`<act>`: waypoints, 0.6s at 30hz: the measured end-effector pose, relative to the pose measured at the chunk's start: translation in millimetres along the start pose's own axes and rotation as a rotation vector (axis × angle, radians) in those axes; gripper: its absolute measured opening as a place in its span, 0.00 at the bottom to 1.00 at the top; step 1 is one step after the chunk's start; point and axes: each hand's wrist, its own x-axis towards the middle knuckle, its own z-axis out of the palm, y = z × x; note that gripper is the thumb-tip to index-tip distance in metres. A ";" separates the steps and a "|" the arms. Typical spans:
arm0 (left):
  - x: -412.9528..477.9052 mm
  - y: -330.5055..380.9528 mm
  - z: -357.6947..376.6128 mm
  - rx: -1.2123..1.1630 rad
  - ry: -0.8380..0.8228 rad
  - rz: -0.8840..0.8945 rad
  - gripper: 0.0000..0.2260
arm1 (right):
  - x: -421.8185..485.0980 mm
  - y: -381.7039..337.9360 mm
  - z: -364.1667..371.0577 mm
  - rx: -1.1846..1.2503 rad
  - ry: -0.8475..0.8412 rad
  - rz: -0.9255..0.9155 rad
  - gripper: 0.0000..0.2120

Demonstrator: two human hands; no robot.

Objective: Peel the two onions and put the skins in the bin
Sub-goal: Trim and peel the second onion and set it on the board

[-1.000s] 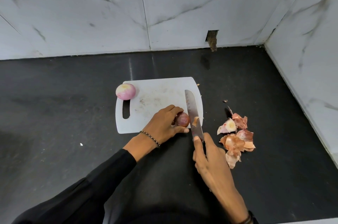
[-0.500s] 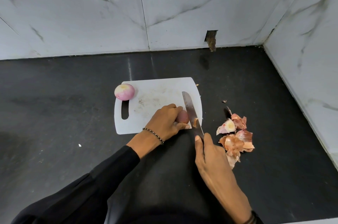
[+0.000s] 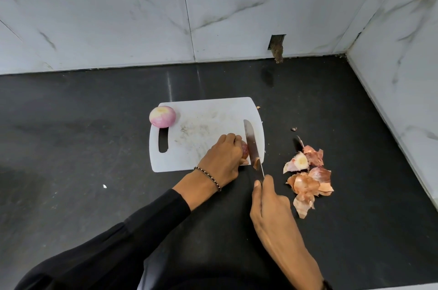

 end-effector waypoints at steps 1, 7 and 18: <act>0.1 0.8 0.1 0.006 0.003 0.002 0.21 | 0.8 -1.2 -0.3 -0.015 -0.002 -0.004 0.11; -1.1 2.0 -2.0 0.006 0.010 0.016 0.21 | 19.1 -11.9 -7.3 -0.071 -0.031 -0.016 0.10; 0.7 6.1 -9.7 0.053 -0.018 0.020 0.18 | 31.0 -24.2 -4.0 -0.202 -0.044 0.036 0.07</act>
